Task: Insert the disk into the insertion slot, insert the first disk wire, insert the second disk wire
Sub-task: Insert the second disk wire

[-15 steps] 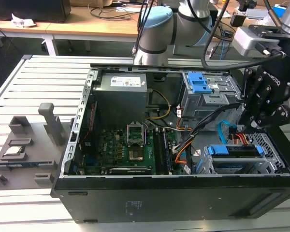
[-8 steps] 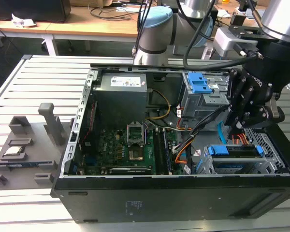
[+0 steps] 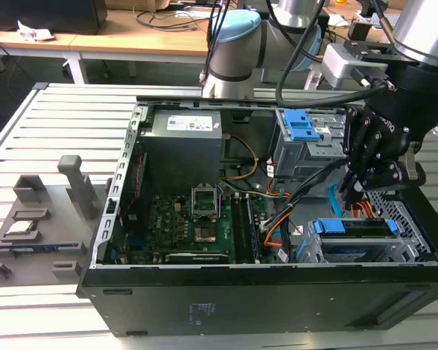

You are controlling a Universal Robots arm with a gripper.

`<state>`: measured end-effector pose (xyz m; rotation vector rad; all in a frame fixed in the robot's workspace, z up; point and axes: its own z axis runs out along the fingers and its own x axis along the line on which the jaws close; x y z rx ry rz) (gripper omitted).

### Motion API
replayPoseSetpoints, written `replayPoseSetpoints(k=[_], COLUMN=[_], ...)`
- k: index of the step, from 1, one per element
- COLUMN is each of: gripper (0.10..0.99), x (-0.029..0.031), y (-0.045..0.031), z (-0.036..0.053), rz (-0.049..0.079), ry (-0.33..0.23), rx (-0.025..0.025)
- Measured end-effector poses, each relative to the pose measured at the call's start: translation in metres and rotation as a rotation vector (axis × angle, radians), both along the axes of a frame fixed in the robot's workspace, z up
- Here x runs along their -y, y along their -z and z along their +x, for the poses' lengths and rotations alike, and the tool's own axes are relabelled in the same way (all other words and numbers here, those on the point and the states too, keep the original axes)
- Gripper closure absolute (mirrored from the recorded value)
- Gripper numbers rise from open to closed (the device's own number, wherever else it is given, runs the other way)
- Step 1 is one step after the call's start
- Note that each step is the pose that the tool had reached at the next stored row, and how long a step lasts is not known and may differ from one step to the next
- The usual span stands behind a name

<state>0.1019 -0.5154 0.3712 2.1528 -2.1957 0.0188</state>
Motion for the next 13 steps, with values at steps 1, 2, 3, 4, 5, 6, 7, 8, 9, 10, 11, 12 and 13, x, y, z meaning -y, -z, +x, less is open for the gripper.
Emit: replayPoseSetpoints(k=[1, 2, 3, 4, 5, 6, 7, 8, 9, 10, 11, 12, 13], gripper=[0.925, 0.925, 0.925, 0.925, 0.925, 0.925, 0.925, 0.925, 0.925, 0.925, 0.925, 0.925, 0.925], x=[0.0000, 0.0000, 0.0000, 0.0002, 0.0008, 0.0037, 0.0064, 0.0074, 0.0076, 0.0077, 0.0077, 0.0079, 0.0085], y=[0.0000, 0.0001, 0.0003, 0.0004, 0.0005, 0.0007, 0.0023, 0.0043, 0.0059, 0.0090, 0.0103, 0.0114, 0.0124], z=[0.0000, 0.0000, 0.0000, 0.0000, 0.0000, -0.0001, 0.0001, 0.0005, 0.0014, 0.0036, 0.0058, 0.0088, 0.0107], rz=[0.000, 0.000, 0.000, 0.000, 0.000, -0.001, -0.001, 0.000, -0.001, -0.001, -0.001, -0.001, -0.001], ry=[0.000, 0.000, 0.000, 0.000, 0.000, 0.000, 0.000, 0.000, 0.000, 0.000, 0.000, 0.000, 0.000], rx=[0.0000, 0.0000, 0.0000, 0.0000, 0.0000, -0.0001, 0.0000, 0.0000, 0.0000, -0.0001, -0.0001, -0.0002, -0.0002])
